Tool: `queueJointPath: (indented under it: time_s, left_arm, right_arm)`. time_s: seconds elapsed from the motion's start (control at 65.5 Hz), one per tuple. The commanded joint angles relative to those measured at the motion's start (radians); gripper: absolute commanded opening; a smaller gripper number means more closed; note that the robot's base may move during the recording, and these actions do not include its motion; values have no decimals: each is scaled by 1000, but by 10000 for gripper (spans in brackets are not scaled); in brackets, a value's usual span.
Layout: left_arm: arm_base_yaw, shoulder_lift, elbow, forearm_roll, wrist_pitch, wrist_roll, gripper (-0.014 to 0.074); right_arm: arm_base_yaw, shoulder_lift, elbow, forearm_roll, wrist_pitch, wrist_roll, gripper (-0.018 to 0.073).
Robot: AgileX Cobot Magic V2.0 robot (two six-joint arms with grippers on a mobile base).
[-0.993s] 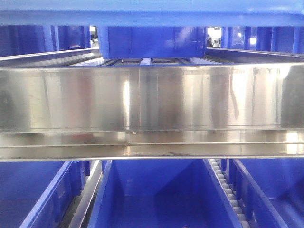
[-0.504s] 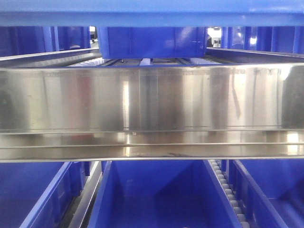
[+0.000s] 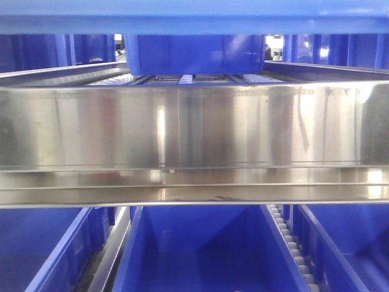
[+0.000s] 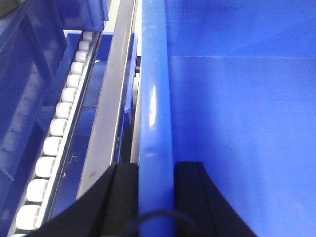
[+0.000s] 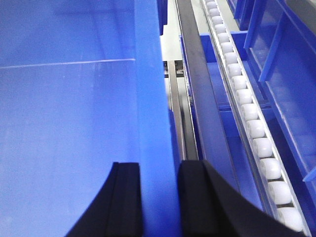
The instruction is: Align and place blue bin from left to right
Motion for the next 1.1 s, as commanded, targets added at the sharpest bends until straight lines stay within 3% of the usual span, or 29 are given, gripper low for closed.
queueJointPath:
  time_s: [0.0,1.085]
  left_arm:
    - [-24,-10,-8,-42,-92,-13,-111]
    - [-24,-10,-8,-30,-92,-13,-111]
  right_arm:
    - [15,-12,-8,-21,-130,3,-70]
    - [15,-12,-8,-21,-175,3,-70]
